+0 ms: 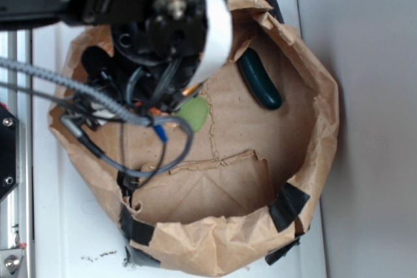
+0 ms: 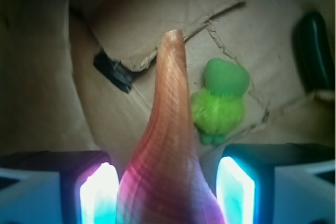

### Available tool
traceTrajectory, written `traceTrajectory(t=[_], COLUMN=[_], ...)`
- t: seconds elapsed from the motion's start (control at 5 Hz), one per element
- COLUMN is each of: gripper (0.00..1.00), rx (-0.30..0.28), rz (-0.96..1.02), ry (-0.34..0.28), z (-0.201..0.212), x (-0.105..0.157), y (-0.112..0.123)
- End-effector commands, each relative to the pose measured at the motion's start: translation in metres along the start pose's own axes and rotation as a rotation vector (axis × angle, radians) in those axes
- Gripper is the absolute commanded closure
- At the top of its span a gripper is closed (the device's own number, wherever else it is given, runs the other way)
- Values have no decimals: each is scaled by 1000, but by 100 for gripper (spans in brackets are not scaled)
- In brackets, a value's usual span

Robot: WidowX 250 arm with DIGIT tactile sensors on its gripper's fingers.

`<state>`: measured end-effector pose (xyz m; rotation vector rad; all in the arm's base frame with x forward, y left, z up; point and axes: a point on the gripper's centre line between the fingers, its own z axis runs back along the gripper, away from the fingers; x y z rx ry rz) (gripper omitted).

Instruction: Grab the shell.

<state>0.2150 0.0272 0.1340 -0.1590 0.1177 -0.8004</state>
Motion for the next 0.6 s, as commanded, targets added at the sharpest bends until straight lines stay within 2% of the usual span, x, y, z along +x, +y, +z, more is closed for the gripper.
traceTrajectory(t=[0.0,0.2,0.4], gripper=[100,100,100], rx=[-39,-16,61], rz=[456,672,679], ry=[-138,-222,-230], z=[33,35,32], x=[23,30,42], y=[17,29,30])
